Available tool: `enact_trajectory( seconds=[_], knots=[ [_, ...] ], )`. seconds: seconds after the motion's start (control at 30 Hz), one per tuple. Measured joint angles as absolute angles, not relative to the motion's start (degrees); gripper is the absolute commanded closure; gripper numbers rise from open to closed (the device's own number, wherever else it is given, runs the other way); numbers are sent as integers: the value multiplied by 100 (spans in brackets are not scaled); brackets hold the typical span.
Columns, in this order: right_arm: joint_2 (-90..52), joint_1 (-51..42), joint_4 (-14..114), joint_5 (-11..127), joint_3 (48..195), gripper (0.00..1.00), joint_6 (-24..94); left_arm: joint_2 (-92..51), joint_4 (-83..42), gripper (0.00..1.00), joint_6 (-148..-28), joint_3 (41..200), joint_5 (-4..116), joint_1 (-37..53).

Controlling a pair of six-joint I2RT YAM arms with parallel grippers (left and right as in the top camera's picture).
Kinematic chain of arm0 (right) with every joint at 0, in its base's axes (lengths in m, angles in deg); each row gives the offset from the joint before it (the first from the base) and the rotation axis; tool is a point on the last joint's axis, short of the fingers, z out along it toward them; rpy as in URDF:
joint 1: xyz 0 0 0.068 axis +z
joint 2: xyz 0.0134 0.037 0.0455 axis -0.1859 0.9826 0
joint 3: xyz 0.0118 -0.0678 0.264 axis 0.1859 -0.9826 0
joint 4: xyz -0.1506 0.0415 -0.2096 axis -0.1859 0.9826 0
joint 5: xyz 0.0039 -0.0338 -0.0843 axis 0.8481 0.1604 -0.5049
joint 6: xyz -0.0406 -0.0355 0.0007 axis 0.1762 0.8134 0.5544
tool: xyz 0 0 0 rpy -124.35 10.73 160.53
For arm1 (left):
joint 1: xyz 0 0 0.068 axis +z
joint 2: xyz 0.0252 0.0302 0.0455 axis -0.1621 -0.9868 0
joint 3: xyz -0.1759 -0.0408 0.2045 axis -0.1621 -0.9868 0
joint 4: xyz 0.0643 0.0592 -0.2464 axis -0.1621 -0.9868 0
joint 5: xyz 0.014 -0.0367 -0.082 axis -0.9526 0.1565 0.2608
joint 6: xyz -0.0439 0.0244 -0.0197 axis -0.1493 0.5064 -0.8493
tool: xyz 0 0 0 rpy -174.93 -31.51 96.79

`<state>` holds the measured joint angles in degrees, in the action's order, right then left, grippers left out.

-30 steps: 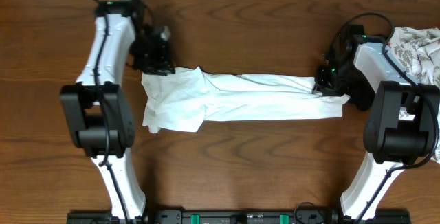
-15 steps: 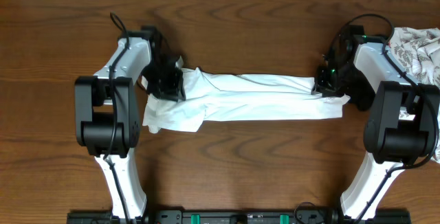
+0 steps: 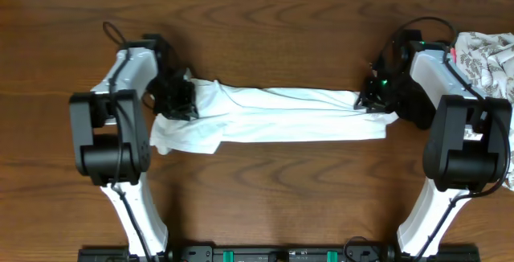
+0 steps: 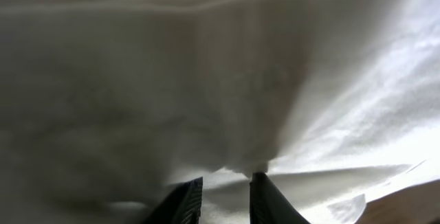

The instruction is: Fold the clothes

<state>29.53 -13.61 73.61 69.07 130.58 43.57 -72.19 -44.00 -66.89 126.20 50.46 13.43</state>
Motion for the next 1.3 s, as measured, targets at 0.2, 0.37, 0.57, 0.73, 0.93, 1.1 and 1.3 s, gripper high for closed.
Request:
enact_trajectory(
  seconds=[0.2,0.37,0.57,0.73,0.93,1.1,1.3],
  knots=[
    [2953,-1114,7328,7025,13058,65,4357,-7204,-4286,74,-6733,12618,5046,1747],
    [2953,-1040,7326,7099,13058,64,4355,-7193,-4186,74,-6868,12615,5050,1922],
    [2953,-1088,7332,7197,13058,55,4349,-7189,-4153,74,-6901,12615,5070,2033],
    [2951,-1544,7463,7230,13104,51,4357,-7187,-4144,74,-6940,12615,5046,2040],
    [2951,-2253,7831,7001,13107,50,4467,-7163,-4114,74,-7010,12615,4895,2138],
    [2951,-2285,7938,6994,13107,41,4528,-7158,-4109,74,-7013,12615,4856,2145],
    [2951,-2281,8047,7442,13107,21,4768,-7158,-4109,74,-7010,12615,4856,2145]
  ],
)
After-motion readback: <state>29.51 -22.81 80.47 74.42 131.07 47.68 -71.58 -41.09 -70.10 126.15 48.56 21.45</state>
